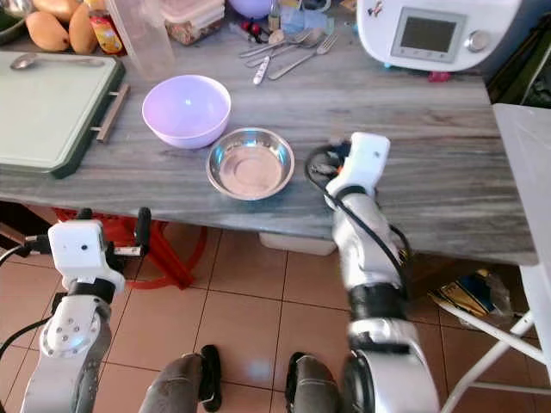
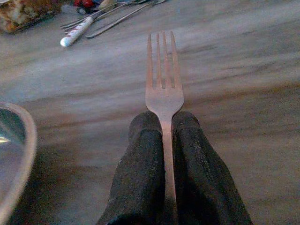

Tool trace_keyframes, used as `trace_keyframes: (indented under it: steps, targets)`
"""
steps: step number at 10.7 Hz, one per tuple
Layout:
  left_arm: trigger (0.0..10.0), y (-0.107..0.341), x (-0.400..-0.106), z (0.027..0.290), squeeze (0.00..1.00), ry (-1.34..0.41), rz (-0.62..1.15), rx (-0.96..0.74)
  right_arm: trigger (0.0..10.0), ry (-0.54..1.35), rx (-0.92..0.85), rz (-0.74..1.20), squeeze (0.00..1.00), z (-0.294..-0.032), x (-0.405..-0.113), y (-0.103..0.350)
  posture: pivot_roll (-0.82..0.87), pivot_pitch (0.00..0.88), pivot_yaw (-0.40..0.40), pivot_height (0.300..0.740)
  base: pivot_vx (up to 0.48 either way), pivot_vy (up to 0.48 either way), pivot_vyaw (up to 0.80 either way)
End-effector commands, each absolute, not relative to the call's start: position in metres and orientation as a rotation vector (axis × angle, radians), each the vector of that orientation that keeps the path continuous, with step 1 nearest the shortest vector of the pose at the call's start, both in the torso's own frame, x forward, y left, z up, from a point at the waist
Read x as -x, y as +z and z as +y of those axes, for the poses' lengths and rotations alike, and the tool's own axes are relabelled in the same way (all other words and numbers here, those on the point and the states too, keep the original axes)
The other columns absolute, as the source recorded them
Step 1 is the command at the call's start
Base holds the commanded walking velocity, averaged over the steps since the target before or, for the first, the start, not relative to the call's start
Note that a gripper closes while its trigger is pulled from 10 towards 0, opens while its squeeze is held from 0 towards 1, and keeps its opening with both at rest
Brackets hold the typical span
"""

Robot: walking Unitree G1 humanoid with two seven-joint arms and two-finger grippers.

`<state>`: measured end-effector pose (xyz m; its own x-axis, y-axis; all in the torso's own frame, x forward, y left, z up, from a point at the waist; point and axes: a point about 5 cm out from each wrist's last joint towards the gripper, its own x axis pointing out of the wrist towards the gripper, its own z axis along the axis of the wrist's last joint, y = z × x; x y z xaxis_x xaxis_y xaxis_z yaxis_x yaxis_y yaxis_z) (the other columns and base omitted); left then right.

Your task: Setting the table

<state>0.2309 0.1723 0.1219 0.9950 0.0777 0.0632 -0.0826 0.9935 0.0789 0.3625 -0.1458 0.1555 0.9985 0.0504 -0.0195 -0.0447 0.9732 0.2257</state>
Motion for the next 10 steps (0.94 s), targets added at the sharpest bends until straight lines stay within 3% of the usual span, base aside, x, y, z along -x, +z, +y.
trace_keyframes:
  steps: [1, 5, 10]
  targets:
    - [10.0, 0.123, -0.228, 0.174, 0.0, 0.078, -0.054, -0.093, 10.0, 0.041, -0.255, 0.081, 0.0, -0.143, -0.362, 0.145, 0.03, 0.286, 0.019, 0.74, 0.0, 0.0, 0.0]
    - [10.0, 0.125, -0.229, 0.172, 0.0, 0.064, -0.051, -0.09, 10.0, 0.078, -0.276, 0.146, 0.0, -0.118, -0.357, 0.139, 0.03, 0.285, 0.012, 0.74, 0.0, 0.0, 0.0]
    - [10.0, 0.124, -0.232, 0.168, 0.0, 0.049, -0.05, -0.078, 10.0, 0.034, -0.223, 0.247, 0.0, -0.124, -0.355, 0.126, 0.02, 0.28, 0.006, 0.74, 0.0, 0.0, 0.0]
